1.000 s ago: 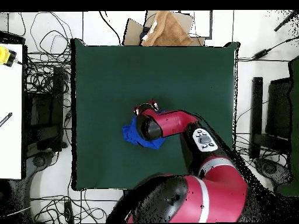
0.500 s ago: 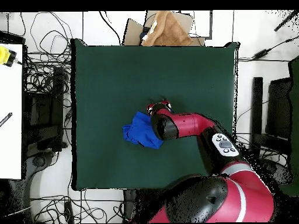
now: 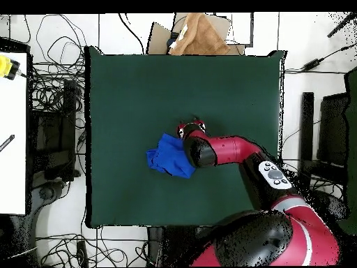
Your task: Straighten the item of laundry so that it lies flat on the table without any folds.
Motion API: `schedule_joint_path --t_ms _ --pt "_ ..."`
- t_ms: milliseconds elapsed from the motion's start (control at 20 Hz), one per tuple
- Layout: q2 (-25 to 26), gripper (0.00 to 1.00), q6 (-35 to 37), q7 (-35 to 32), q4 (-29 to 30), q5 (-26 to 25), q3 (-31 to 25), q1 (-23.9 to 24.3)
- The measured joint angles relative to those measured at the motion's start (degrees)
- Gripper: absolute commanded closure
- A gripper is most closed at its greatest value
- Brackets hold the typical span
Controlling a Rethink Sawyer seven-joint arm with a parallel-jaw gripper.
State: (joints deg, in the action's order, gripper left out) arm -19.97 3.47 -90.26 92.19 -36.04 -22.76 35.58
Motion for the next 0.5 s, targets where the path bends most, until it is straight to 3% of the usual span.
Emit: schedule_joint_path --t_ms 500 --pt "-0.8 0.0 5.4 0.0 -0.4 0.0 -1.0 0.3"
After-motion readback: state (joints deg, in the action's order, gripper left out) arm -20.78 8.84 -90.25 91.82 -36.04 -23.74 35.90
